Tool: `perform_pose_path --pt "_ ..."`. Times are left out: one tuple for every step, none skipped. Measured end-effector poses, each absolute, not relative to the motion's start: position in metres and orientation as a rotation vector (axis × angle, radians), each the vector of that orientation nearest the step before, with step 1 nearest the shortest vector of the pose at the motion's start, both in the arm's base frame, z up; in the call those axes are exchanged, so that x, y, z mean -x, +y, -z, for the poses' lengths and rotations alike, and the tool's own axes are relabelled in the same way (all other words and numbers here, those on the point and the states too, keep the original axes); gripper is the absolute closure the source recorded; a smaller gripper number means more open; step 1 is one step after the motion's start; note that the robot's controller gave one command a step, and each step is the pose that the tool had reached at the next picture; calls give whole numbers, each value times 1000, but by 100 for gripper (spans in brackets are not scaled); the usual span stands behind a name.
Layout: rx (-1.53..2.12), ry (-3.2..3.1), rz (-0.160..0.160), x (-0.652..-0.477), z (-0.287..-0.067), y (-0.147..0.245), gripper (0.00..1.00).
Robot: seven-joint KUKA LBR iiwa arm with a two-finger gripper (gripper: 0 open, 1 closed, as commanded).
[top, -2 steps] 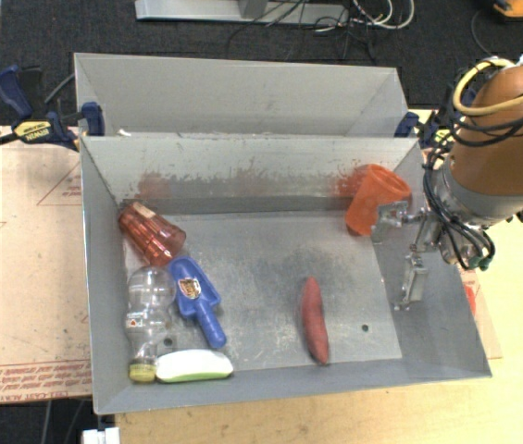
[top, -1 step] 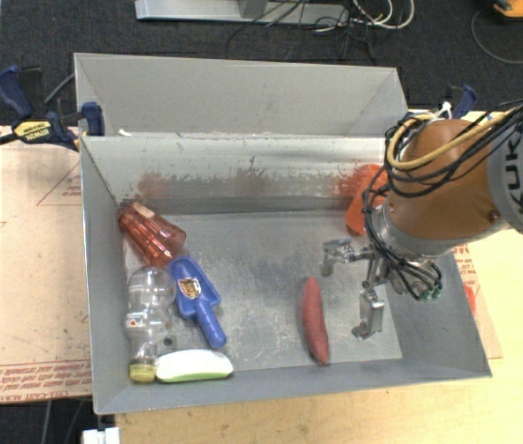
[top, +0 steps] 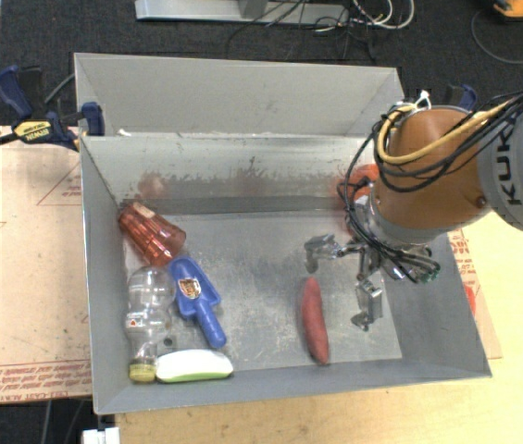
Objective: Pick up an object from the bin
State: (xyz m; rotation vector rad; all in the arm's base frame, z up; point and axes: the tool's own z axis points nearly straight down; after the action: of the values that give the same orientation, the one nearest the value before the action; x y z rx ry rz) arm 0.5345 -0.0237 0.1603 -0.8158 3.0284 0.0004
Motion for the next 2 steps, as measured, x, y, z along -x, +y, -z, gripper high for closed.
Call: perform_pose_path --pt "1072 2952 -5 -525 -146 -2 0" --pt "1496 2759 -4 -527 -67 -9 0"
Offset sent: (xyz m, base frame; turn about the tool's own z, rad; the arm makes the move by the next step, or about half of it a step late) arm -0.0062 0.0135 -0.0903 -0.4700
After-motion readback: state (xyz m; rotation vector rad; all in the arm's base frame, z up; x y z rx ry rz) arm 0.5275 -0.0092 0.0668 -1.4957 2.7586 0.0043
